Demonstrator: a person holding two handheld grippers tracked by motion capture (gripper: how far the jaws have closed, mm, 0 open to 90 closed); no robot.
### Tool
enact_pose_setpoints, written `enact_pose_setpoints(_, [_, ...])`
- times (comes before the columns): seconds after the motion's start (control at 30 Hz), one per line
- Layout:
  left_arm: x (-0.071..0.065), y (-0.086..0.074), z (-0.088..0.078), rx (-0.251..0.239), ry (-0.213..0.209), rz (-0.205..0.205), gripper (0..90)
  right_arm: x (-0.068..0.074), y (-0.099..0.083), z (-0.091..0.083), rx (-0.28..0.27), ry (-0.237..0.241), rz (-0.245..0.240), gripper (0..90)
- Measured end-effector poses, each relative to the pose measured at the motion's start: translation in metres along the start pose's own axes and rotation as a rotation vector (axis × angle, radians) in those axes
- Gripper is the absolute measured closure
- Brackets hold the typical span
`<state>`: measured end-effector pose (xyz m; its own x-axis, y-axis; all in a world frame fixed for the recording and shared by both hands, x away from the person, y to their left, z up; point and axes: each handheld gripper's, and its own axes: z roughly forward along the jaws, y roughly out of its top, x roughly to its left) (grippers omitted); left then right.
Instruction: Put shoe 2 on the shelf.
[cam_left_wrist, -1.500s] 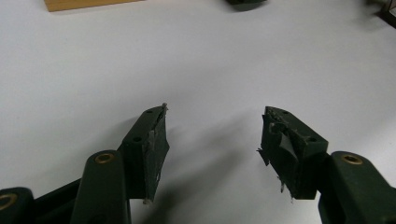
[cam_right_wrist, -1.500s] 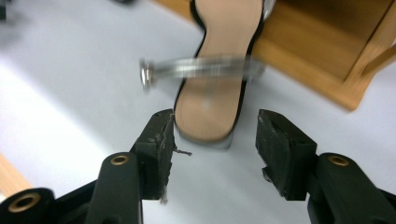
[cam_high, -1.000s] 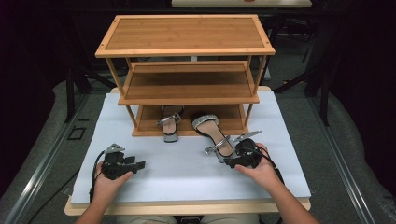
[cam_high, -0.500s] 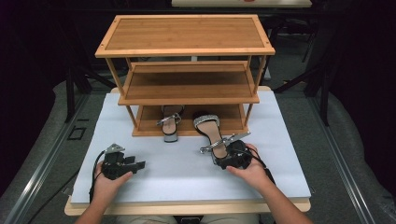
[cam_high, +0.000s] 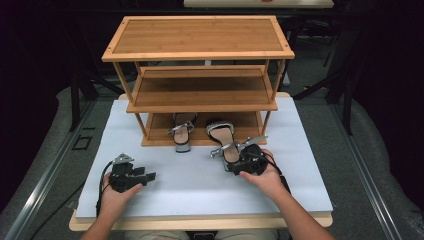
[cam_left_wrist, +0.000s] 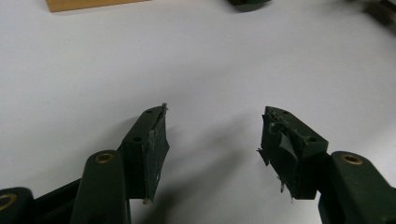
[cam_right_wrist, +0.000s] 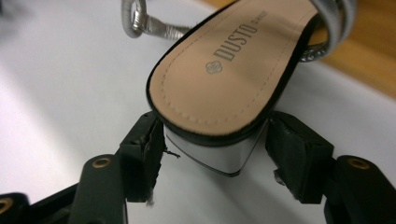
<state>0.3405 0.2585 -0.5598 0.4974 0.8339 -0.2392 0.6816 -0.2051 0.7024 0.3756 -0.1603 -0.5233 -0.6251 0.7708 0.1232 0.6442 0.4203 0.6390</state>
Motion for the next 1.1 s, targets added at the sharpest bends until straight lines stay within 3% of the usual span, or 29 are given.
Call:
enact_pose_setpoints(0.03, [0.0,0.0,0.0,0.001,0.001,0.001,40.7,-0.003,0.003,-0.001,-0.02,0.052,0.017,38.5])
enact_pose_setpoints(0.07, [0.0,0.0,0.0,0.001,0.001,0.005,40.7,-0.005,0.007,-0.002,-0.024,0.045,0.024,39.2])
enact_pose_setpoints(0.1, [0.0,0.001,0.001,0.001,0.0,0.006,40.7,-0.004,0.01,-0.002,-0.011,-0.03,0.022,39.9])
enact_pose_setpoints(0.13, [-0.001,0.001,0.001,0.001,0.002,0.006,40.7,-0.008,0.012,0.002,-0.029,0.073,0.021,40.1])
enact_pose_setpoints(0.17, [-0.001,0.001,0.002,0.001,0.001,0.005,40.7,-0.008,0.013,0.005,-0.02,0.067,0.025,40.2])
enact_pose_setpoints(0.2, [-0.001,0.001,0.002,0.001,0.004,0.007,40.7,-0.005,0.015,0.008,0.004,-0.005,0.039,40.3])
enact_pose_setpoints(0.27, [-0.001,0.002,0.002,0.0,0.002,0.009,40.7,-0.001,0.019,0.014,-0.002,-0.021,0.049,40.3])
enact_pose_setpoints(0.4, [-0.001,0.002,0.003,0.0,0.001,0.01,40.8,0.001,0.028,0.018,-0.036,-0.024,0.087,40.4])
enact_pose_setpoints(0.9, [0.0,0.003,0.004,-0.002,-0.002,0.01,40.7,-0.003,0.059,0.046,-0.028,-0.072,0.094,40.9])
enact_pose_setpoints(1.03, [-0.001,0.003,0.004,-0.002,-0.003,0.011,40.7,-0.004,0.063,0.052,-0.023,-0.051,0.096,40.9])
enact_pose_setpoints(1.07, [-0.001,0.003,0.005,-0.002,-0.002,0.011,40.7,-0.004,0.065,0.052,-0.026,-0.079,0.094,40.9])
enact_pose_setpoints(1.1, [-0.001,0.003,0.005,-0.002,-0.003,0.013,40.7,-0.005,0.066,0.053,-0.03,-0.074,0.099,40.9])
